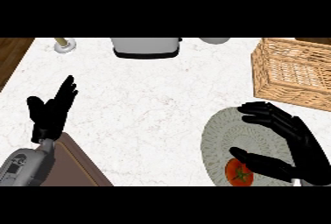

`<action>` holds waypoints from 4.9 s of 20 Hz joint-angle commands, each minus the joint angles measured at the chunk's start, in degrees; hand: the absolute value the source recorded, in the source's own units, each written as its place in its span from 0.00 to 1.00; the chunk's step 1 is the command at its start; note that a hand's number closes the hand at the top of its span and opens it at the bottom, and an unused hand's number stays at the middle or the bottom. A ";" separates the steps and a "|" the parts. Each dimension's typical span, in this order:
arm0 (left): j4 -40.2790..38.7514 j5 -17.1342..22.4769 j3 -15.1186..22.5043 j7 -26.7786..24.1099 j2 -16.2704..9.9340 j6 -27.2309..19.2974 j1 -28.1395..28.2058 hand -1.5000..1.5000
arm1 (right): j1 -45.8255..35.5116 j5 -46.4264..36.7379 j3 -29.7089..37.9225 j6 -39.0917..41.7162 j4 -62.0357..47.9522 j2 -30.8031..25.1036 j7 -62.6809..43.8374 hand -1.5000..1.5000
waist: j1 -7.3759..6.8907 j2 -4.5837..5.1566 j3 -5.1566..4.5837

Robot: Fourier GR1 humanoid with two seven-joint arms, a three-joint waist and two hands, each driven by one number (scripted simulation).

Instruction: Pick the tomato from the placemat and place it in the basket

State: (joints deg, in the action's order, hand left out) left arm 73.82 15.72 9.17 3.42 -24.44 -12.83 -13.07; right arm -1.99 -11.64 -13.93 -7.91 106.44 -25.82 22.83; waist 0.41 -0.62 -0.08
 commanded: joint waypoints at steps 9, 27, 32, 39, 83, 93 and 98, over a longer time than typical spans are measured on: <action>2.55 2.94 -2.79 3.56 -3.46 3.87 2.89 0.50 | 5.02 -38.38 -16.85 -3.73 15.01 9.23 -38.87 0.00 | 0.55 -0.31 -0.39; 4.70 3.87 -4.10 6.62 -4.54 5.11 2.68 0.50 | 6.17 -40.15 -13.31 47.43 44.35 8.22 -79.61 0.00 | 0.85 0.06 -0.13; 4.19 2.80 -4.13 5.50 -3.28 3.87 2.45 0.50 | 8.21 -41.41 -17.03 48.40 45.29 15.10 -78.57 0.00 | 1.11 0.02 -0.05; 4.31 3.27 -5.17 5.14 -2.80 3.92 2.38 0.50 | 10.05 -43.28 -14.01 41.24 46.74 15.71 -69.48 0.00 | 1.99 0.00 0.18; 3.79 -5.25 -13.38 7.64 3.19 12.50 2.11 0.50 | 27.35 -35.93 0.13 1.66 2.59 10.74 -20.82 0.00 | -0.17 0.58 0.09; 4.99 -7.15 -15.83 5.78 3.83 14.39 3.25 0.50 | 25.46 -47.44 -5.40 0.35 1.17 15.83 -28.29 0.00 | -0.33 0.57 0.07; 5.75 -8.85 -16.04 9.09 5.26 13.58 1.94 0.50 | 24.39 -47.66 -3.62 3.30 3.11 14.67 -29.94 0.00 | -0.17 0.58 0.07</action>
State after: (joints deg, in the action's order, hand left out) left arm 79.80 7.72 -5.55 11.82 -19.04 0.56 -10.65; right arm 20.87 -56.80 -16.24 -5.46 106.61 -11.43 -4.79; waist 0.10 -0.03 0.01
